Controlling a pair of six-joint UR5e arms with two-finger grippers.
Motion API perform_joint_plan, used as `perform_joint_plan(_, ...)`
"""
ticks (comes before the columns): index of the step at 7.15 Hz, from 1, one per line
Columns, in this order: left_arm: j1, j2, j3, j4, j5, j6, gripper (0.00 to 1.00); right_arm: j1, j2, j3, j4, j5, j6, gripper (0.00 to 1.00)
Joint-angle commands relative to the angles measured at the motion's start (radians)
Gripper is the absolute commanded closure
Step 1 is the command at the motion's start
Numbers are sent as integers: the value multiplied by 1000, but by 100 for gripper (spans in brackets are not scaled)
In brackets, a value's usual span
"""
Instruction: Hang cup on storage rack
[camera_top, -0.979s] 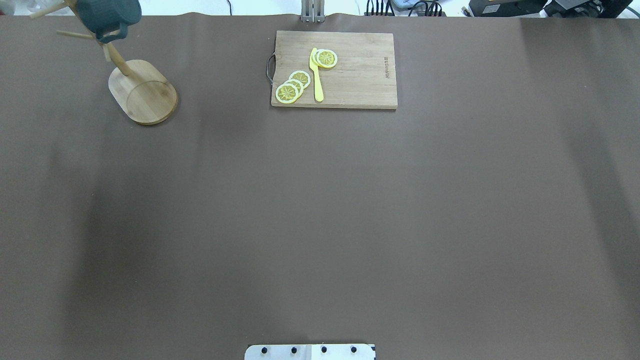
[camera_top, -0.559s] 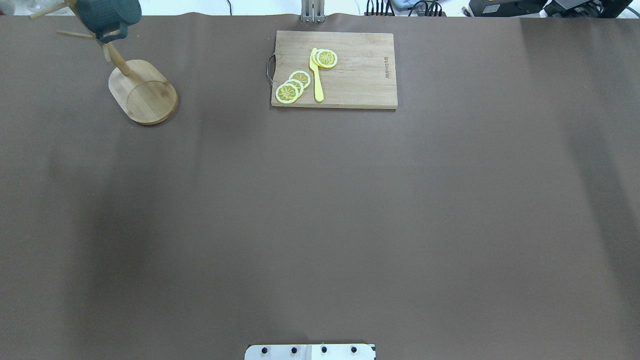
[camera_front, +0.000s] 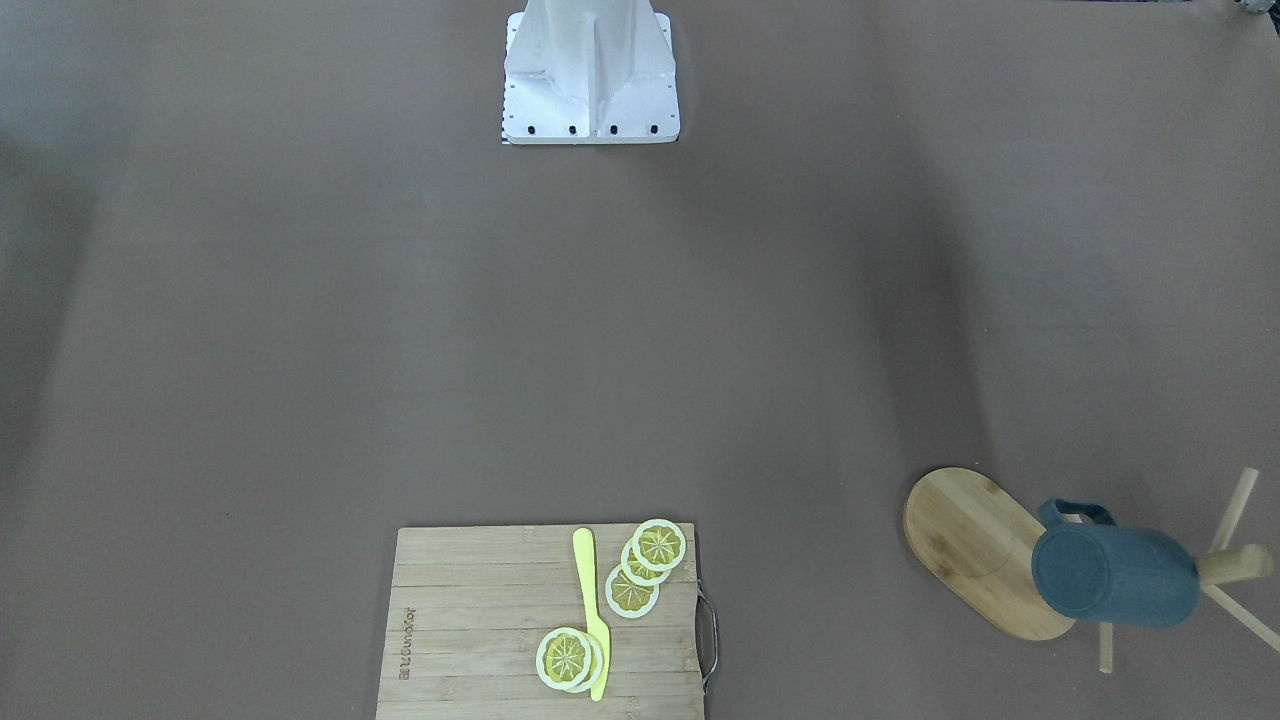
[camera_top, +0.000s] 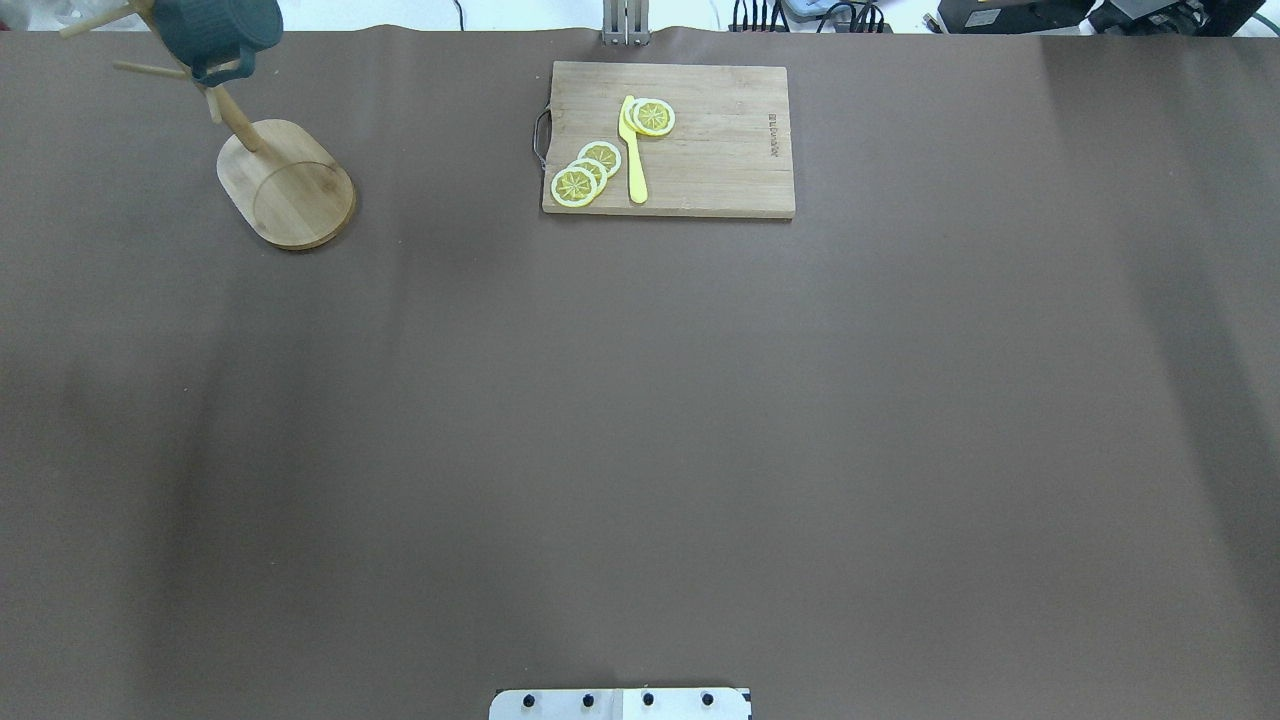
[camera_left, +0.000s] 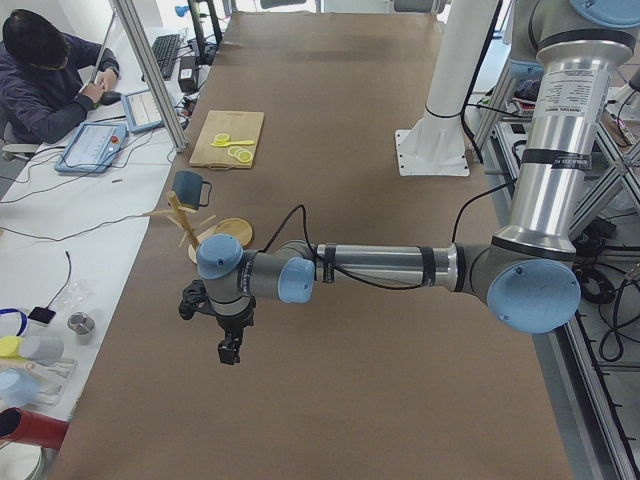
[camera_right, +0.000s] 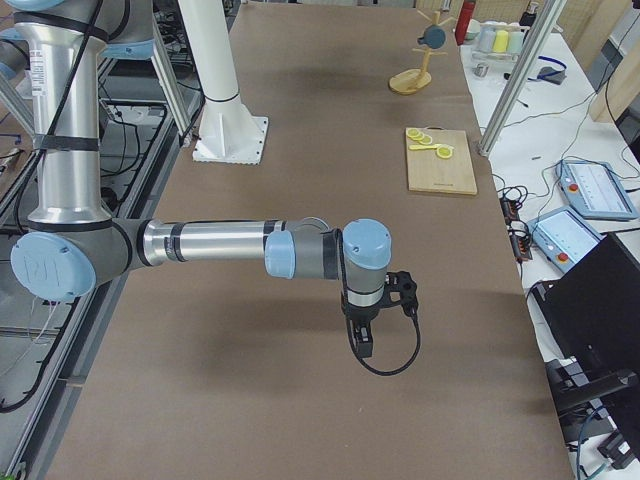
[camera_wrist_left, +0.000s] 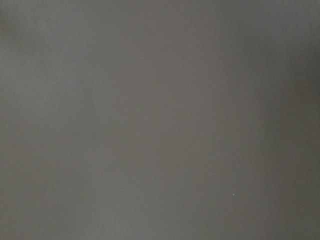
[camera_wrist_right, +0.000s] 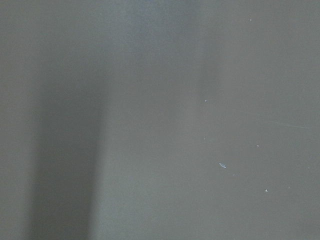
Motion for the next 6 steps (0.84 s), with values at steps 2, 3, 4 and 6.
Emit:
perform_joint_plan(2, -14, 31, -28, 105, -168, 0, 1, 0, -6, -6, 0, 2, -1, 0)
perform_joint_plan(3, -18, 51, -52, 101, -199, 0, 1, 0, -6, -8, -1, 1, 0, 0)
perform_joint_plan(4, -15, 51, -43, 98, -194, -9, 1, 0, -11, -14, -2, 2, 0, 0)
perform_joint_plan(6, -24, 55, -86, 96, -190, -10, 1, 0, -23, -15, -2, 2, -1, 0)
